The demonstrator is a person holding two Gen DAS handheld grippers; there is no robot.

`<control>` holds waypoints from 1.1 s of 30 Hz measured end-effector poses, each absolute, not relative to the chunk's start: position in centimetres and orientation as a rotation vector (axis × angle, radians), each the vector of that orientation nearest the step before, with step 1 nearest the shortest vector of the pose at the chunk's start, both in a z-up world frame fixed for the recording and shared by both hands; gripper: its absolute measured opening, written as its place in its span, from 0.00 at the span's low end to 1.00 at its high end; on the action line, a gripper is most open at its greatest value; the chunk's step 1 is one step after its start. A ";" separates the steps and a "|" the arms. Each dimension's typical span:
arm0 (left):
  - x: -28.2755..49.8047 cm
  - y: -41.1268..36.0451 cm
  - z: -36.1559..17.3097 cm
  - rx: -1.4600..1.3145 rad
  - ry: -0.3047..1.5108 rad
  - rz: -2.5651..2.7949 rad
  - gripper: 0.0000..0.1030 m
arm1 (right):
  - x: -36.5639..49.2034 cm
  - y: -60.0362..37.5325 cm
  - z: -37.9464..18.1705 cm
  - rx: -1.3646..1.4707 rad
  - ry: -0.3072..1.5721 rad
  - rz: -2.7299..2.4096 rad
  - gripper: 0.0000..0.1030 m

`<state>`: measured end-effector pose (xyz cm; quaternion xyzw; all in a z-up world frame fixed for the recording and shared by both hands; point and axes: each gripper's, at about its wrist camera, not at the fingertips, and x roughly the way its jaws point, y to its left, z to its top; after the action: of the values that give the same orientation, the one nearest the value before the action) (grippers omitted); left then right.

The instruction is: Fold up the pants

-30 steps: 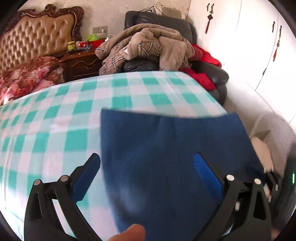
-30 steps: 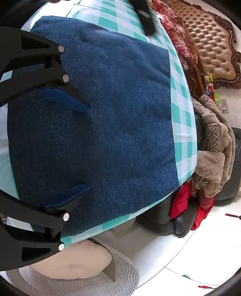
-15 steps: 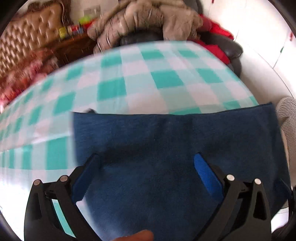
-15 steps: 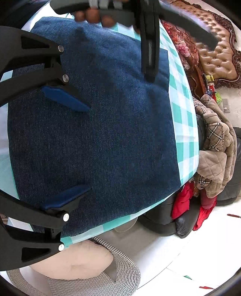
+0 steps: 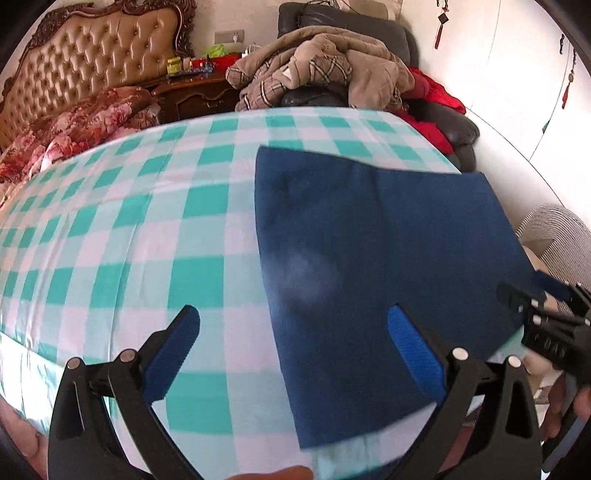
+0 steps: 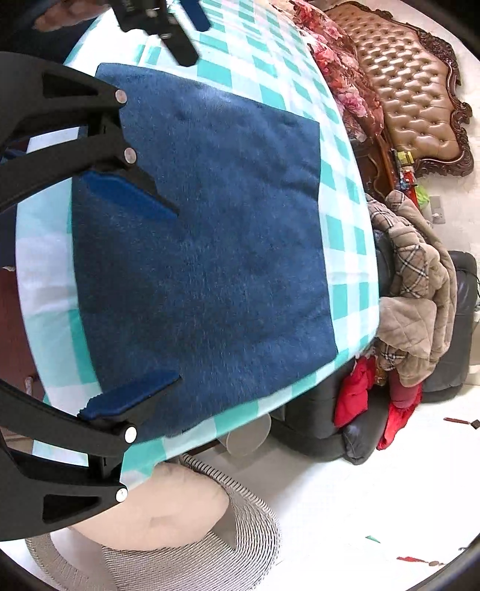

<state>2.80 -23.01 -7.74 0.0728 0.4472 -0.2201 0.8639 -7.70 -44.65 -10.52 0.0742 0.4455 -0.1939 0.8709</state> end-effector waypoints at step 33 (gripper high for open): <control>0.6 -24.0 -5.9 0.139 0.899 -0.541 0.99 | -8.9 -44.9 -9.9 0.169 0.933 -0.428 0.77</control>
<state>0.58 -24.00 -5.89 0.0661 0.4287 -0.2579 0.8633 -8.87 -44.89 -9.87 0.0810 0.4457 -0.2043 0.8678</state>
